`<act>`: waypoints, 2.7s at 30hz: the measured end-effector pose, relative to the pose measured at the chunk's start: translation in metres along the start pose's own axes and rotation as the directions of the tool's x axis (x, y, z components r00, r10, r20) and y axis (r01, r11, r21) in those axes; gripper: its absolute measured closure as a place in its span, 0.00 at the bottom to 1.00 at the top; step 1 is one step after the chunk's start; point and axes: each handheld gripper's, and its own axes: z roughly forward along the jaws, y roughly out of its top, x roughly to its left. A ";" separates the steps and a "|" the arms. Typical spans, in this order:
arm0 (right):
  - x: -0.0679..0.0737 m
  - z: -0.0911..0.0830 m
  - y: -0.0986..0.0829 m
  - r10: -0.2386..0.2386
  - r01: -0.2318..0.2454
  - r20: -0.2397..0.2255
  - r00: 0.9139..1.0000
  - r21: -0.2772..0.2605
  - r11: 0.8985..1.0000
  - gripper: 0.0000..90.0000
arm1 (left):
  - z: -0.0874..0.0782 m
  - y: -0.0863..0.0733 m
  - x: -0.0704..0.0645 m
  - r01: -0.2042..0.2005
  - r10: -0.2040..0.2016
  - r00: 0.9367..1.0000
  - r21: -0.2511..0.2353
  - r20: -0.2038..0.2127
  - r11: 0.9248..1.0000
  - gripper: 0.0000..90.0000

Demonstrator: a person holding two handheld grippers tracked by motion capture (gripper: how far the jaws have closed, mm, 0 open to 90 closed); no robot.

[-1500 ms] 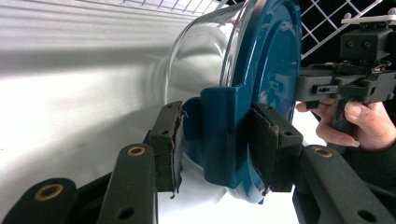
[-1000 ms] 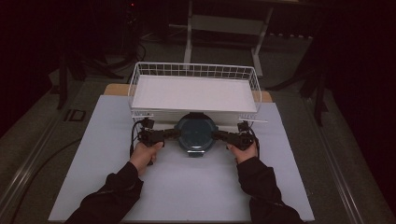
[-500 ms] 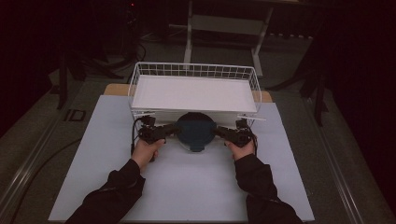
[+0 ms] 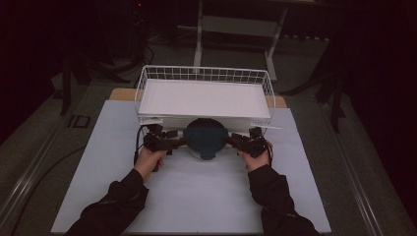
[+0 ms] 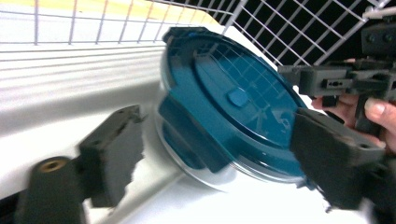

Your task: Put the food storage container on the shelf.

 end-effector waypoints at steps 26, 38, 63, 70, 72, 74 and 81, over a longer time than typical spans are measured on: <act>0.064 -0.003 -0.032 -0.141 0.145 -0.045 0.989 0.104 0.984 0.79 | -0.056 -0.028 -0.066 -0.207 0.203 0.977 0.065 0.067 0.976 0.01; 0.077 0.004 -0.037 -0.168 0.180 -0.089 0.982 0.143 0.973 1.00 | -0.080 -0.058 -0.079 -0.214 0.210 0.976 0.067 0.061 0.974 0.00; 0.061 0.039 -0.020 -0.156 0.156 -0.017 0.988 0.120 0.980 1.00 | -0.086 -0.081 -0.085 -0.276 0.274 0.961 0.076 0.040 0.958 0.00; 0.060 0.046 -0.015 -0.160 0.159 0.001 0.987 0.107 0.982 1.00 | -0.085 -0.084 -0.083 -0.270 0.266 0.962 0.085 0.057 0.959 0.00; 0.058 0.047 -0.014 -0.155 0.154 0.003 0.988 0.102 0.983 1.00 | -0.085 -0.084 -0.083 -0.271 0.267 0.962 0.083 0.058 0.959 0.00; 0.057 0.049 -0.013 -0.148 0.147 0.003 0.989 0.099 0.984 1.00 | -0.085 -0.083 -0.084 -0.272 0.268 0.962 0.079 0.061 0.959 0.00; 0.060 0.048 -0.014 -0.134 0.135 -0.016 0.991 0.101 0.986 1.00 | -0.085 -0.084 -0.083 -0.279 0.275 0.959 0.083 0.064 0.957 0.00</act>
